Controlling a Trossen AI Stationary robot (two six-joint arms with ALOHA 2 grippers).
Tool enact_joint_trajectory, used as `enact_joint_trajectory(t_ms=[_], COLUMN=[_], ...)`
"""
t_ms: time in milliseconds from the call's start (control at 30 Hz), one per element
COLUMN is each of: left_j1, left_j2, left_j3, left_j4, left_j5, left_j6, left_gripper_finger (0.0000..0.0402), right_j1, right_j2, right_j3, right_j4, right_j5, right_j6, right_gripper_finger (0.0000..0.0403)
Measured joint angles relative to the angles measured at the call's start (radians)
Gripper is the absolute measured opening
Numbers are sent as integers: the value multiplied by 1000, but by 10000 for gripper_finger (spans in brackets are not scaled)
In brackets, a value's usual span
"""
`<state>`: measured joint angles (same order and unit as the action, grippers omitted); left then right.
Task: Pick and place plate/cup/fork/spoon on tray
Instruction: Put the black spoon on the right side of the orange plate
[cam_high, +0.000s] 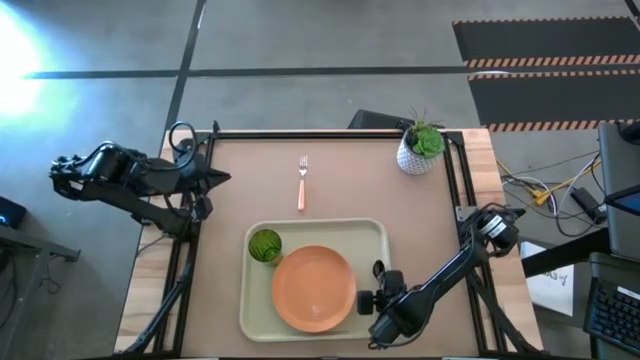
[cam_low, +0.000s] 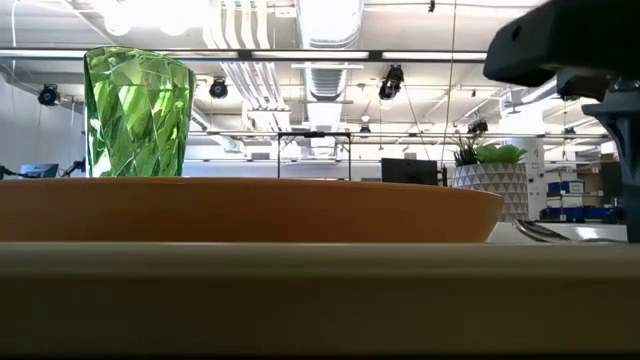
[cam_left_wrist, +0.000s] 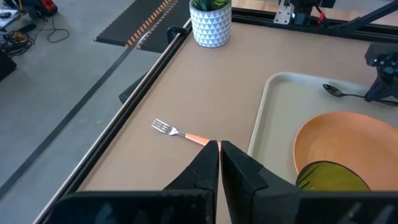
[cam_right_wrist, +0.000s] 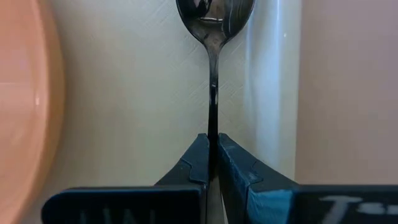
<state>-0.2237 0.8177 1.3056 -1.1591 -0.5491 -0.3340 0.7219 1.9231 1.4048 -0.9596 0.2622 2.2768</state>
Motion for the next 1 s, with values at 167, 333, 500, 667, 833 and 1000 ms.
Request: enact_joint_trajectory(t_ms=[167, 333, 500, 667, 833, 1000], left_j1=[0, 0, 0, 0, 0, 0], left_j2=[0, 5, 10, 14, 16, 20], left_j3=[0, 0, 0, 0, 0, 0], left_j4=[0, 1, 1, 1, 1, 2], left_j5=[0, 0, 0, 0, 0, 0], left_j6=[0, 0, -1, -1, -2, -2], left_gripper_finger=[0, 0, 0, 0, 0, 0], right_j1=[-2, -7, -8, -8, -9, -10], right_j2=[21, 31, 35, 34, 35, 36], right_j3=[0, 1, 1, 3, 18, 29], right_j4=[16, 23, 23, 23, 13, -10], right_j5=[1, 1, 3, 2, 1, 1], right_j6=[2, 1, -2, -17, -37, -37], right_gripper_finger=[9, 9, 9, 16, 36, 51])
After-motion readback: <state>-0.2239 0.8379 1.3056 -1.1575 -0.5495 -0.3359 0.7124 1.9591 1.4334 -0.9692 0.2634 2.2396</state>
